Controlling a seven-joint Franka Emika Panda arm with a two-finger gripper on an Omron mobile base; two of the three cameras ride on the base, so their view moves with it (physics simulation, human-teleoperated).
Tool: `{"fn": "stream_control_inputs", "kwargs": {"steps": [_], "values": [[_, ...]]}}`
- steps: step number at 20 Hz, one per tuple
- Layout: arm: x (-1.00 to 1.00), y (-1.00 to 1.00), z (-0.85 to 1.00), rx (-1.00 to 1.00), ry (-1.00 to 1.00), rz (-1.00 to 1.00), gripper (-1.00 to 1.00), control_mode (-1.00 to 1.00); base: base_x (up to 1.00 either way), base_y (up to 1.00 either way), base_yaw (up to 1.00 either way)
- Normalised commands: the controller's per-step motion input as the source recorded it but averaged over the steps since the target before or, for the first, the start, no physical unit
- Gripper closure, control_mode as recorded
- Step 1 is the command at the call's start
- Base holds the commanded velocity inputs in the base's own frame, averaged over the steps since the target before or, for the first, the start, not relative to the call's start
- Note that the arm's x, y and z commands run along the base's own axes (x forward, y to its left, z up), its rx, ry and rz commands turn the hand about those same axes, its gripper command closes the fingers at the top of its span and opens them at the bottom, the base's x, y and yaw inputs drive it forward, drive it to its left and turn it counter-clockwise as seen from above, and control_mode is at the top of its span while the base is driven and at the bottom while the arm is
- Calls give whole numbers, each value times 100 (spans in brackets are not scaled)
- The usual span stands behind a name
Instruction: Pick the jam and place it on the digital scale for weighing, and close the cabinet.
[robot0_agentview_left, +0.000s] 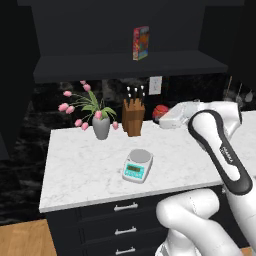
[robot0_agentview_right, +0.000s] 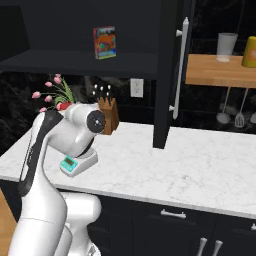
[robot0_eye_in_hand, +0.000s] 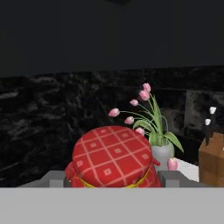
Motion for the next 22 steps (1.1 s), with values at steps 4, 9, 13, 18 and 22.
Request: {"fn": "stream_control_inputs", "kwargs": {"steps": [4,9,13,18,22], "values": [[5,-1,-100,-10,9,22,100,-100,0,0,0],[18,0,-95,-14,15,11,100,-100,0,0,0],[37,2,-62,-12,2,8,100,-100,0,0,0],[56,1,-50,-1,0,17,100,-100,0,0,0],[59,0,-42,4,-1,15,100,-100,0,0,0]]}}
